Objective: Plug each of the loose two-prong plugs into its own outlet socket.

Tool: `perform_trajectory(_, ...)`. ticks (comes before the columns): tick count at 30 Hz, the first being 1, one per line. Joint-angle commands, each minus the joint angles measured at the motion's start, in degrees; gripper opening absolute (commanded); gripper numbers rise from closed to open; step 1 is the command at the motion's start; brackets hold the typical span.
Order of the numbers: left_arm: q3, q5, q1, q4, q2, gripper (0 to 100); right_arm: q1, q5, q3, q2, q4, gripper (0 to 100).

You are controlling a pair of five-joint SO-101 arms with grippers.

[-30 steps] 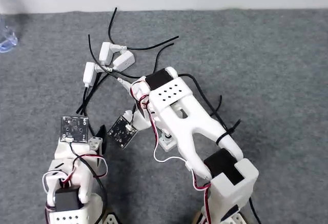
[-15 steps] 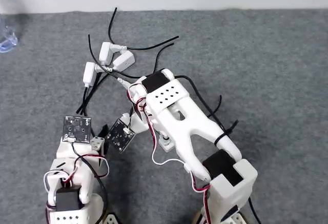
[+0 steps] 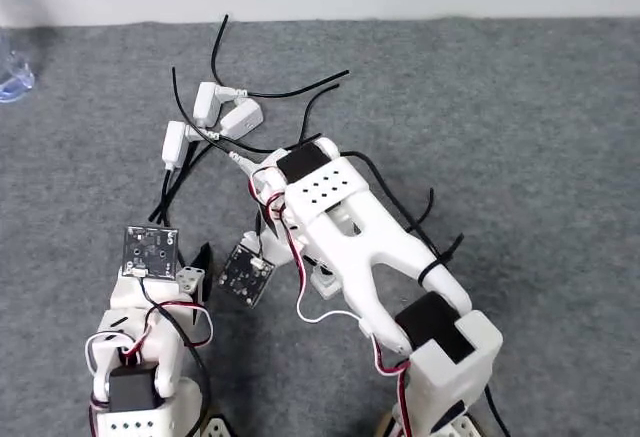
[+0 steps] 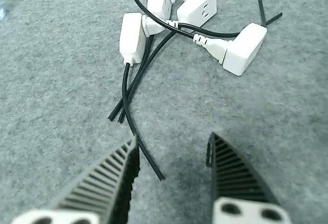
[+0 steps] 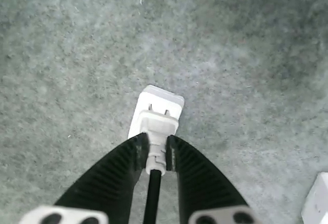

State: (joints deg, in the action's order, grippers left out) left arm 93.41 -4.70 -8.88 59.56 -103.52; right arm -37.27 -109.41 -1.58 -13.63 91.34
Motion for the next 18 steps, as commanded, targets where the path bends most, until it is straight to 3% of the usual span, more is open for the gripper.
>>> perform_trajectory(1,-0.8,-0.7,0.2,-1.8,-0.6,21,1.8,-1.0,0.9,0.6,-0.5,1.0)
perform_trajectory(18,-0.8,-0.7,0.2,-1.8,-0.6,21,2.2,2.3,15.1,-0.7,-11.8,1.0)
